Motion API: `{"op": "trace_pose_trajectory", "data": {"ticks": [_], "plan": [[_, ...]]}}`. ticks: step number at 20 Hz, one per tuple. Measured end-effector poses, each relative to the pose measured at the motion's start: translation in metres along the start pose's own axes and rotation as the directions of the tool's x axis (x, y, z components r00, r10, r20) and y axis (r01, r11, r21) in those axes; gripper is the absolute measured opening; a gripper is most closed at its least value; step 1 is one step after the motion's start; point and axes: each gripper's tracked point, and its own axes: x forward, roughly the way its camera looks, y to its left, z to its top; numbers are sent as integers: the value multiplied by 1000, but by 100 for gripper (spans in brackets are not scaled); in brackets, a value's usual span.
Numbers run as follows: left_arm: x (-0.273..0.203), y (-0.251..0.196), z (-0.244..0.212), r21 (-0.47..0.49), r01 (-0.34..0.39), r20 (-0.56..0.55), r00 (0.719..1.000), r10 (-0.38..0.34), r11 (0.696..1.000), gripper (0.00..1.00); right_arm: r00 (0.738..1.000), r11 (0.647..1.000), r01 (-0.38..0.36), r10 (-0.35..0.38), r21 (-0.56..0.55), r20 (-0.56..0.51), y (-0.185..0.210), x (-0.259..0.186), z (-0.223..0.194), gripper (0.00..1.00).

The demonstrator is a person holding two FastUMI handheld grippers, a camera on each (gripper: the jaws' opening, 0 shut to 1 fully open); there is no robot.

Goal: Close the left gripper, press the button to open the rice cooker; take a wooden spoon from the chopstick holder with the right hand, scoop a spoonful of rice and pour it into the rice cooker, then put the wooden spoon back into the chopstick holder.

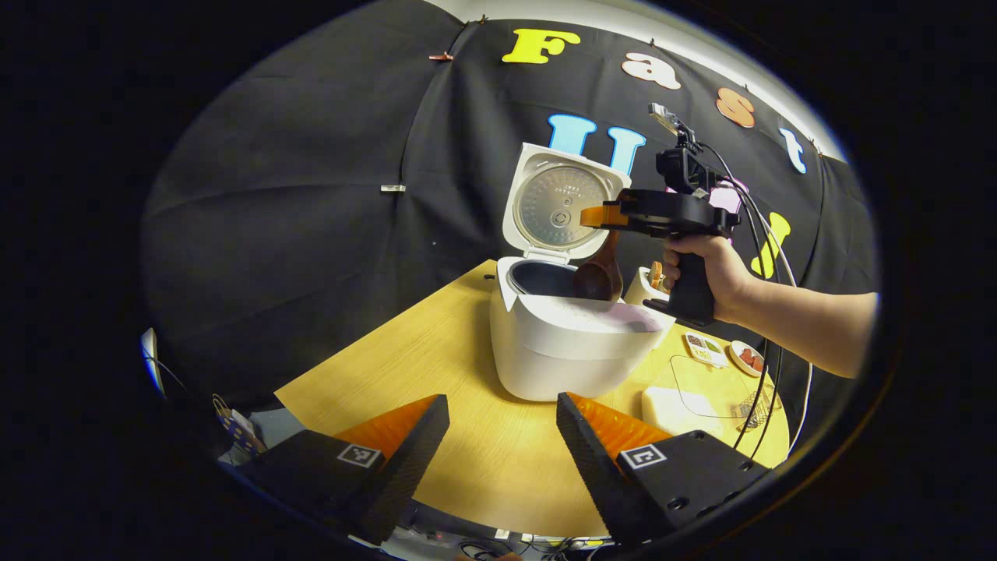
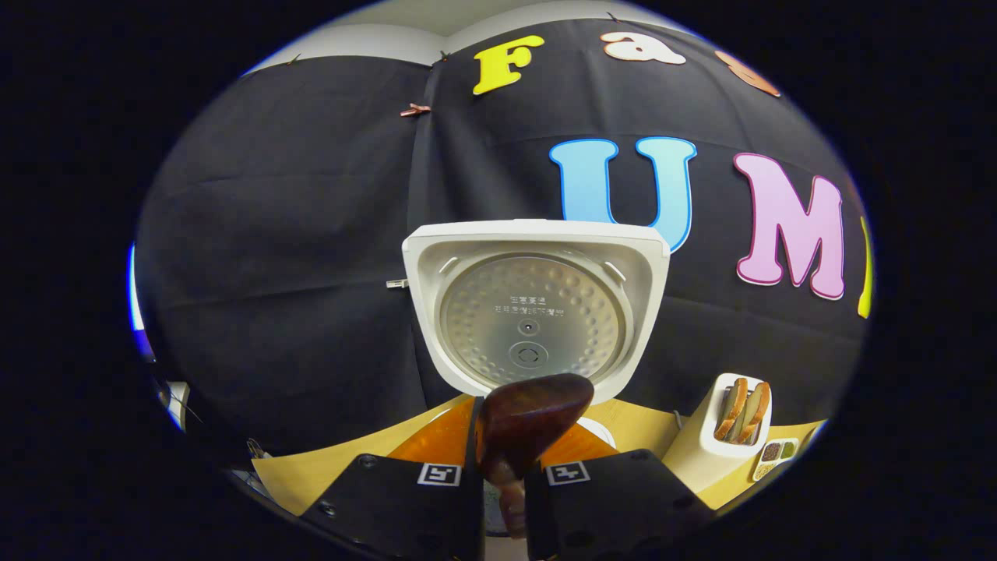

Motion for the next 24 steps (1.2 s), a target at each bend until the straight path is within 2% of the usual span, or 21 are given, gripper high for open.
{"op": "trace_pose_trajectory", "data": {"ticks": [2,4,7,11,15,19,20,21,24], "plan": [[0,-1,0,2,2,2,1000,-2,1000,98,1000,1000,-10,11,-26,8,6,-2,1,25],[-1,-2,0,9,3,8,1000,-3,1000,96,1000,999,-14,14,33,4,6,-2,1,25],[-3,-4,1,4,8,16,1000,-8,1000,96,999,991,12,-19,133,46,-8,-9,22,25],[-10,-18,-1,-9,16,19,1000,-16,1000,98,995,945,38,-67,326,78,-35,-24,45,24],[-14,-34,-1,0,30,29,999,-30,1000,96,989,896,66,-116,440,88,-68,-54,61,24],[-16,-59,3,13,61,42,997,-62,998,96,978,877,107,-178,468,110,-108,-98,71,24],[-17,-67,2,15,70,45,997,-70,997,96,975,876,122,-193,466,108,-118,-109,70,19],[-17,-74,3,21,76,46,996,-77,997,96,972,876,136,-208,463,107,-130,-122,69,24],[-18,-100,3,43,107,40,993,-109,993,96,959,871,190,-263,452,103,-165,-162,61,24]]}}
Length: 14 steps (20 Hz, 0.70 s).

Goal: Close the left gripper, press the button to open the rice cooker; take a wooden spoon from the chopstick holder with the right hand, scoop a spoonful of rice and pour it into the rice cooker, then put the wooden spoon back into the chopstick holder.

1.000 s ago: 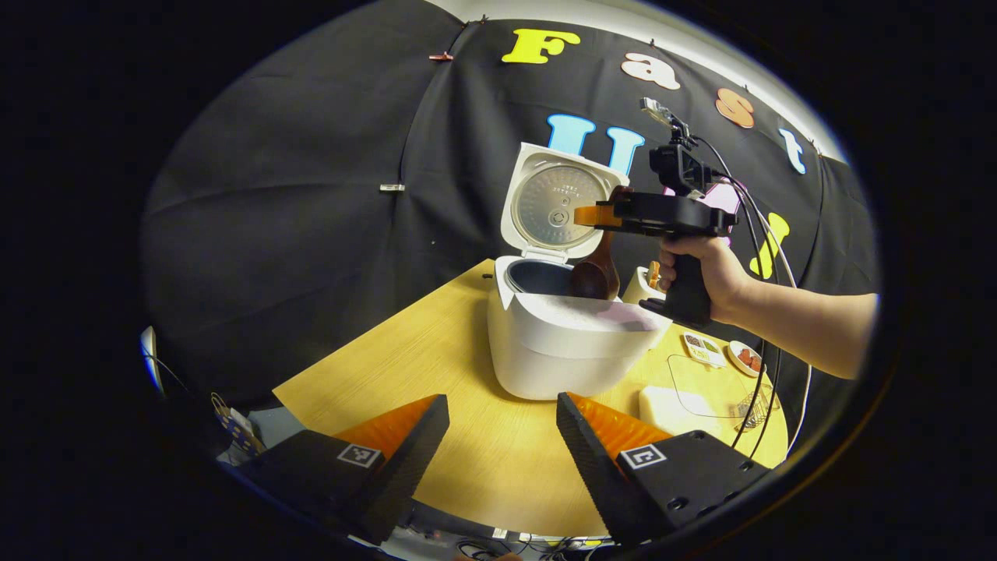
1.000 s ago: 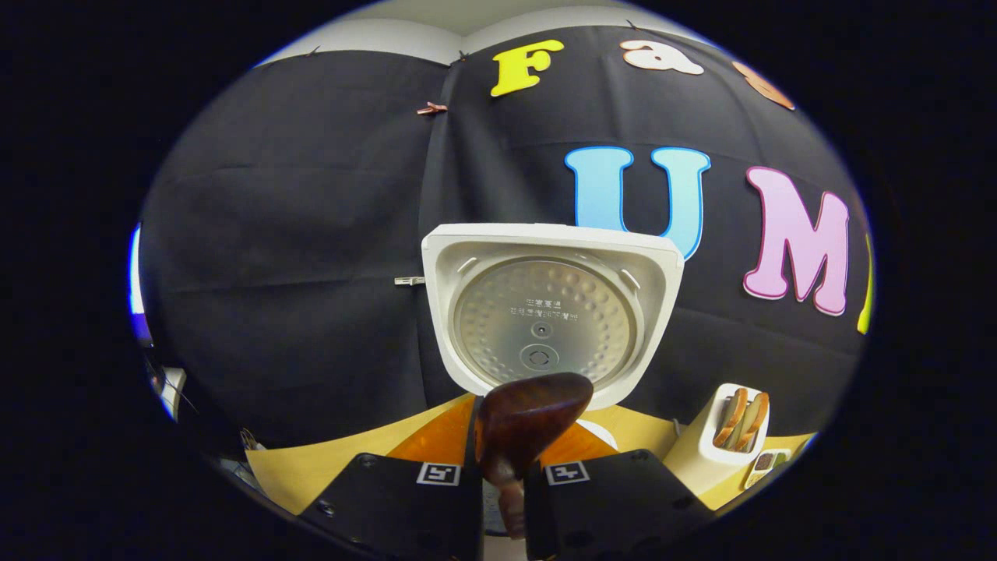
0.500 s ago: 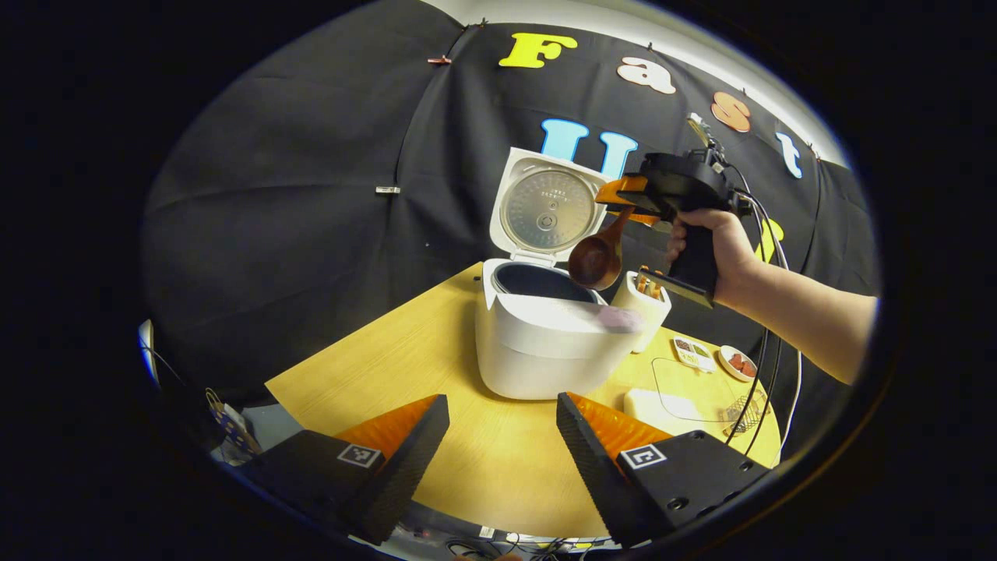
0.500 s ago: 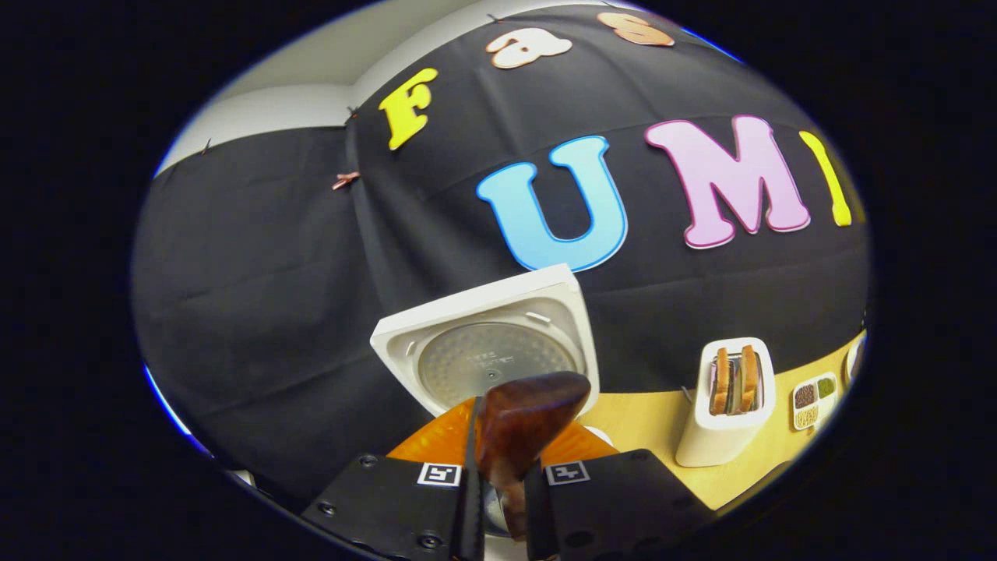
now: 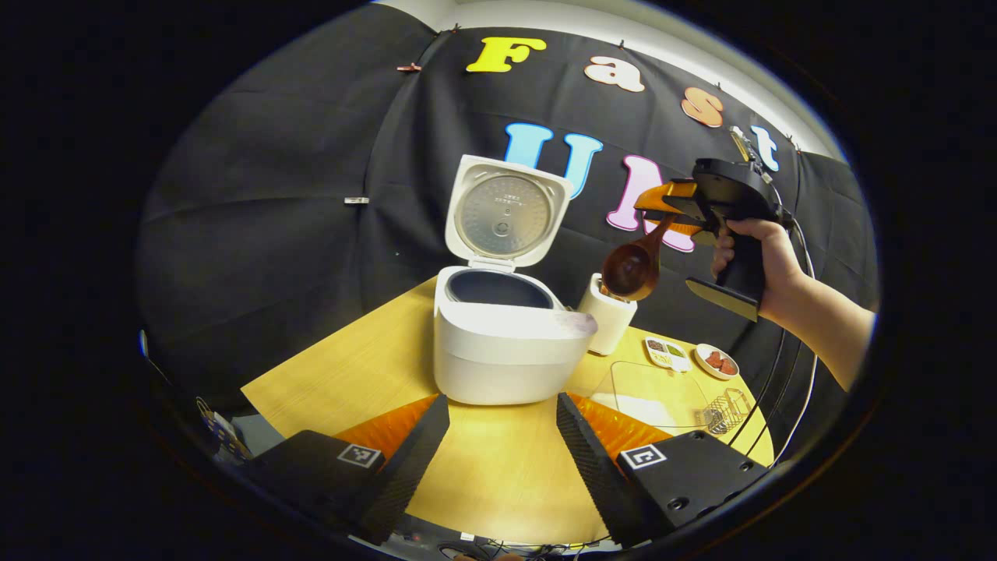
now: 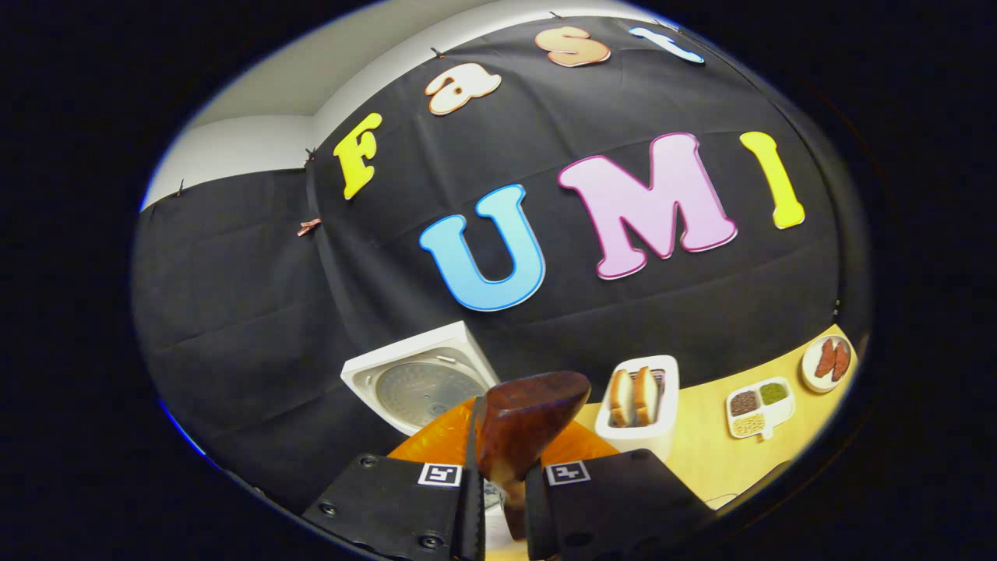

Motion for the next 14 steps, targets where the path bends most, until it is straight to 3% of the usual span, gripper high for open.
{"op": "trace_pose_trajectory", "data": {"ticks": [2,3,4,7,12,13,14], "plan": [[2,-18,0,19,19,-3,1000,-19,1000,96,999,999,44,-44,-2,-2,-34,-19,5,24],[2,-26,0,29,26,-4,1000,-26,999,96,997,997,73,-73,-1,-4,-52,-28,8,19],[3,-34,0,37,34,-5,999,-34,999,96,995,995,97,-97,-3,-3,-69,-41,12,24],[6,-61,3,63,62,-11,998,-62,996,96,984,985,175,-175,5,17,-123,-75,27,24],[11,-94,11,119,86,-5,996,-86,989,96,954,953,294,-297,74,40,-207,-126,40,24],[12,-99,13,121,88,-2,996,-88,989,96,946,945,317,-321,80,39,-223,-135,40,19],[13,-104,13,120,89,-3,996,-89,989,95,937,935,342,-347,91,34,-239,-144,38,24]]}}
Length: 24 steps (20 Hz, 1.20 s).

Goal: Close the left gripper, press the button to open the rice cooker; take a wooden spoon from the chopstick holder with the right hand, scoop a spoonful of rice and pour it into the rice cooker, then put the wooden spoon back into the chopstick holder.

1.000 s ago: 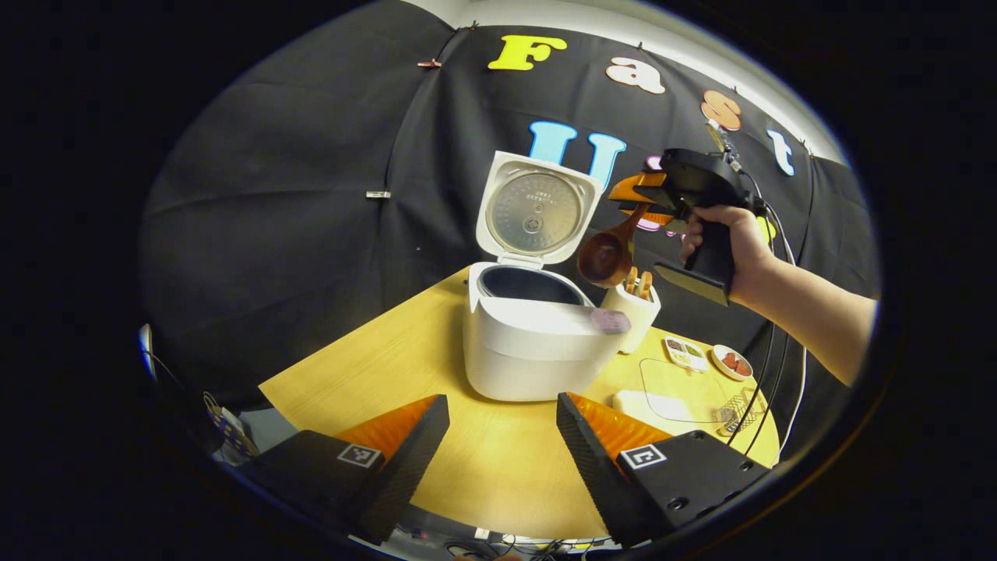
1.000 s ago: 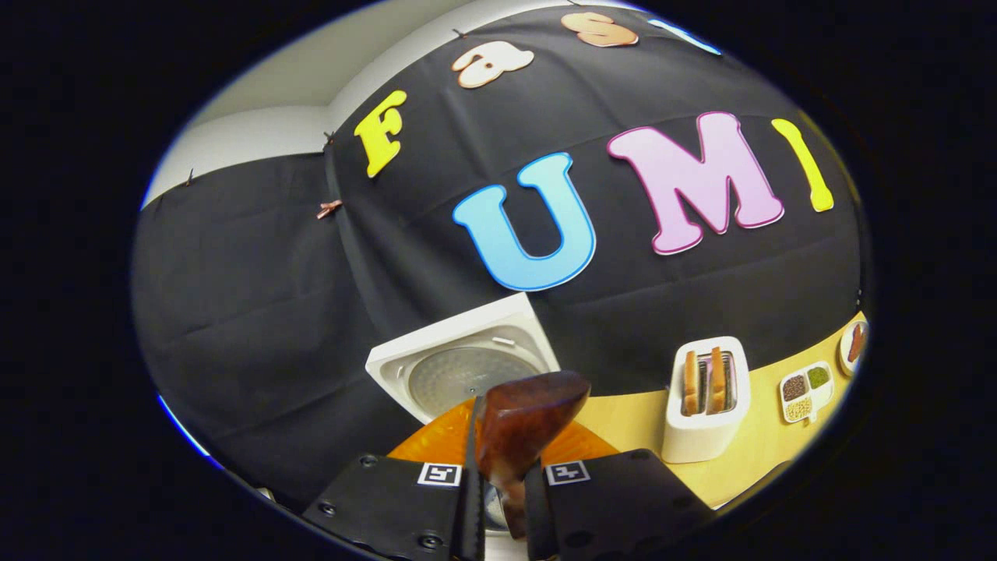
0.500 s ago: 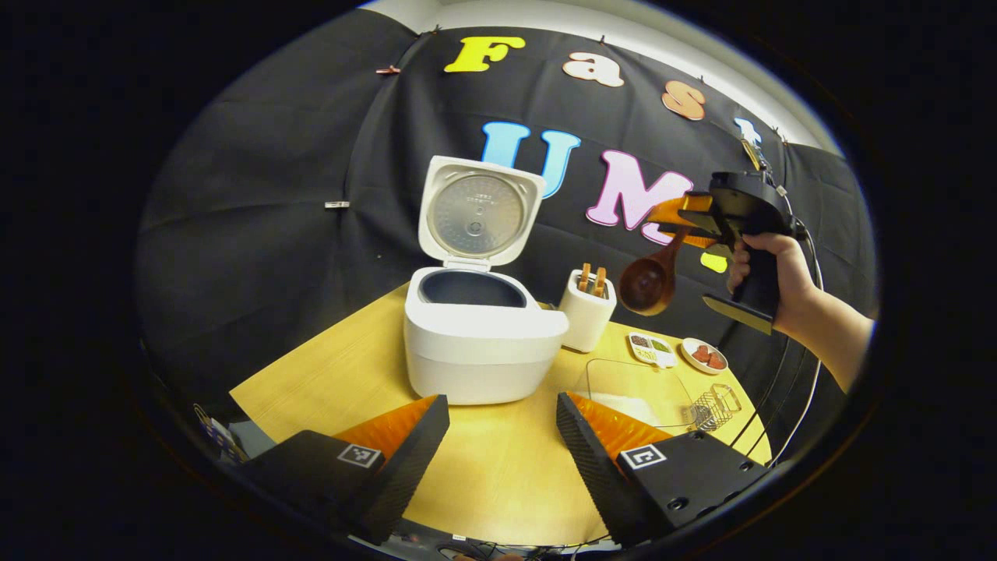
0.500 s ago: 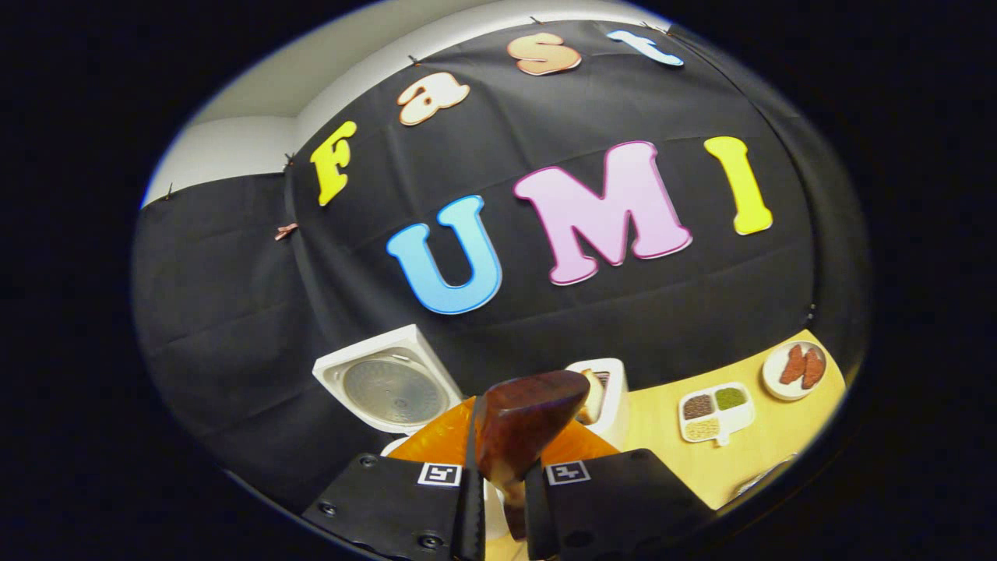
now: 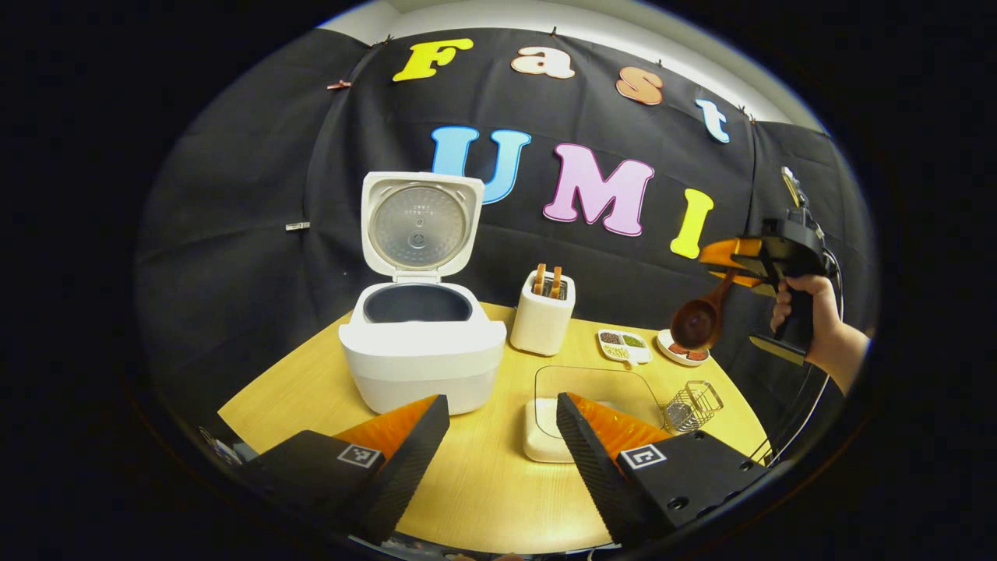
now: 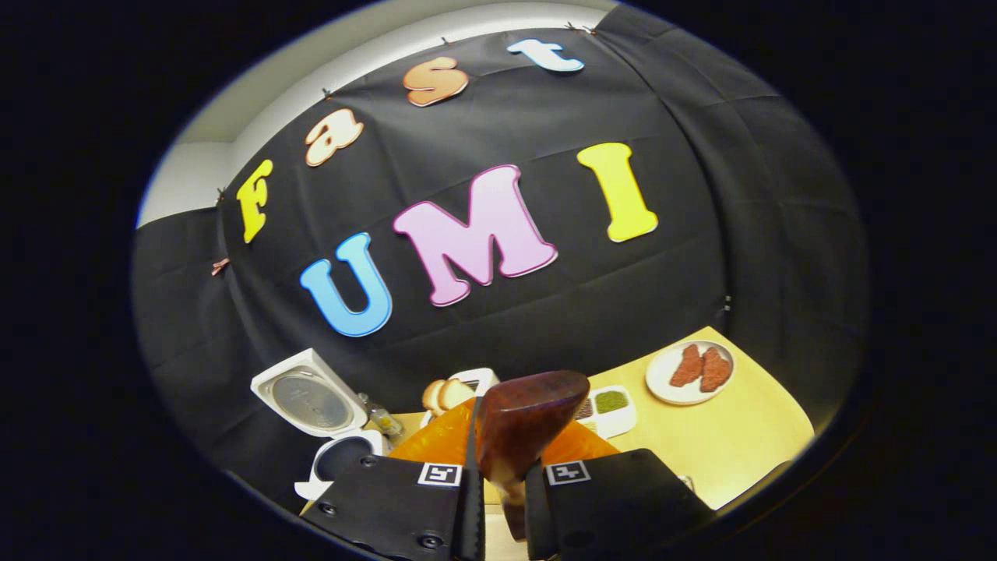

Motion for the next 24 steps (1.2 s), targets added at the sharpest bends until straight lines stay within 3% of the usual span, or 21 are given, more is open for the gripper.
{"op": "trace_pose_trajectory", "data": {"ticks": [4,10,16,19,24], "plan": [[0,-8,-6,4,-19,-19,1000,19,1000,96,995,994,103,-102,37,-13,-66,-9,-6,24],[5,-18,-5,-4,-62,-35,997,62,998,96,980,981,187,-182,53,-75,-133,-15,-38,25],[12,-19,15,38,-76,3,997,76,996,96,974,975,200,-186,99,-133,-158,-5,-74,25],[9,-2,35,69,-124,51,991,120,990,96,967,974,210,-193,88,-168,-167,5,-91,25],[4,22,60,-21,-204,95,974,205,979,96,951,962,243,-211,125,-226,-178,21,-119,25]]}}
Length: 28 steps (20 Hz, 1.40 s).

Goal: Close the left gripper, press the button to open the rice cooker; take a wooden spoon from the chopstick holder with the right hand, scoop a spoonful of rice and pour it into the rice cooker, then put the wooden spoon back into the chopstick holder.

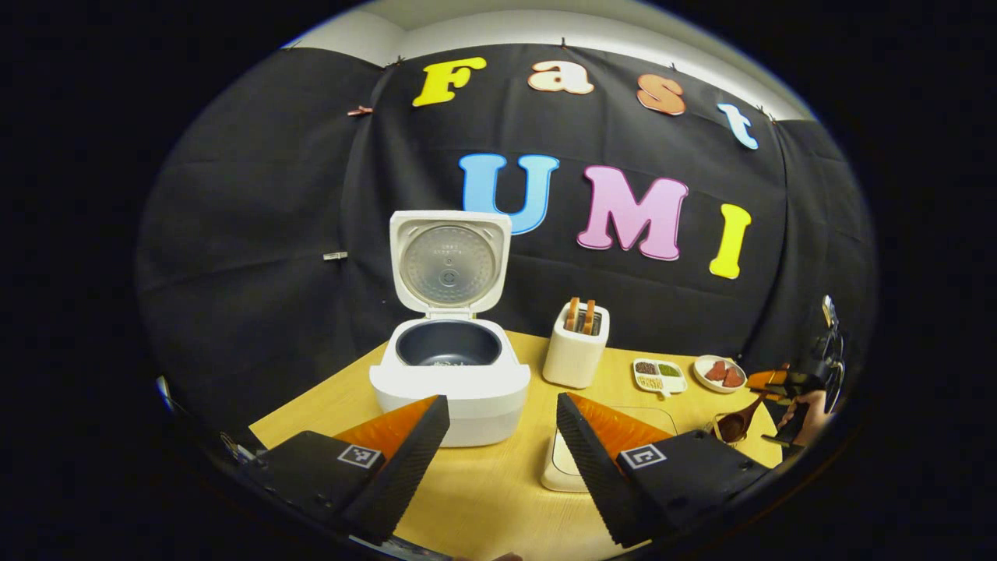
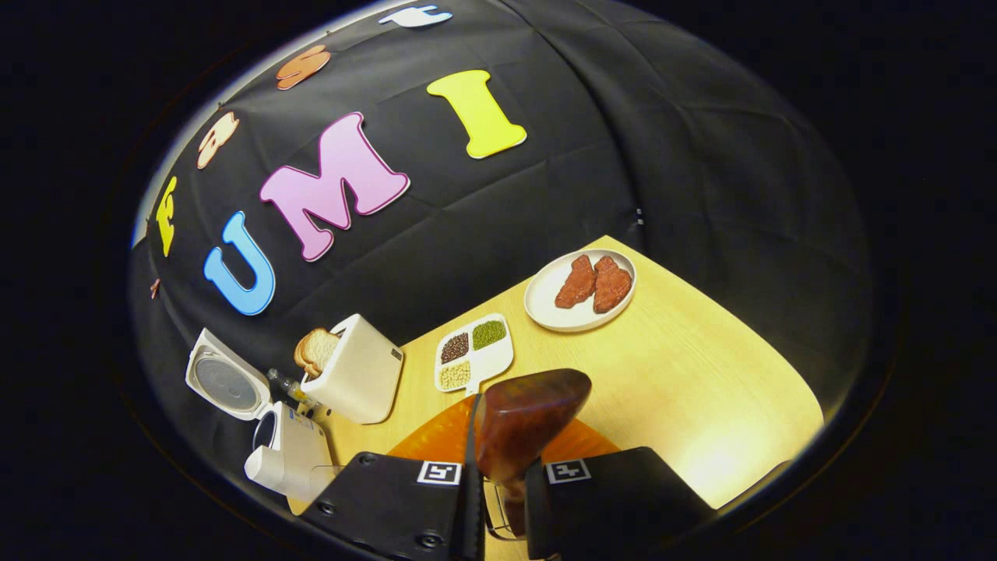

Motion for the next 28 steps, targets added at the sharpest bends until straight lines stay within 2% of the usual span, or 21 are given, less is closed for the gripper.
{"op": "trace_pose_trajectory", "data": {"ticks": [1,2,4,8,9,10,11,12,13,15,18,22,24,28], "plan": [[0,4,5,-10,-12,7,1000,12,1000,96,1000,1000,11,-11,4,-9,-3,4,-5,20],[-1,7,10,-16,-23,16,1000,23,1000,96,1000,1000,18,-18,12,-19,-6,5,-11,25],[-3,18,22,-31,-48,52,997,50,998,96,999,998,47,-46,30,-21,-13,9,-15,26],[6,42,43,-71,-95,79,992,100,993,96,998,997,47,-45,54,-39,-17,1,-24,29],[10,48,51,-66,-105,87,990,111,992,95,998,998,55,-54,31,-29,-21,-2,-25,42],[14,52,59,-58,-112,98,988,117,992,96,998,998,61,-61,8,-25,-24,-9,-27,45],[19,55,70,-50,-111,113,987,116,993,96,997,997,72,-72,-5,-23,-27,-18,-28,75],[24,57,81,-42,-111,129,985,115,993,96,996,996,83,-83,-13,-15,-31,-24,-28,86],[29,62,93,-34,-124,146,981,128,992,96,996,996,84,-84,-20,-8,-32,-32,-28,86],[41,65,117,-36,-119,179,976,123,992,96,995,994,100,-100,-53,5,-39,-56,-31,100],[62,64,153,-38,-95,219,970,101,995,95,990,985,134,-130,-106,47,-51,-87,-27,98],[96,75,194,2,-131,215,968,127,991,95,975,970,194,-174,-144,140,-66,-139,-10,99],[112,74,212,-10,-109,215,971,109,994,95,965,959,224,-192,-176,179,-72,-162,-5,98],[152,83,244,-43,-95,185,978,101,995,95,957,938,238,-182,-254,224,-61,-192,-8,99]]}}
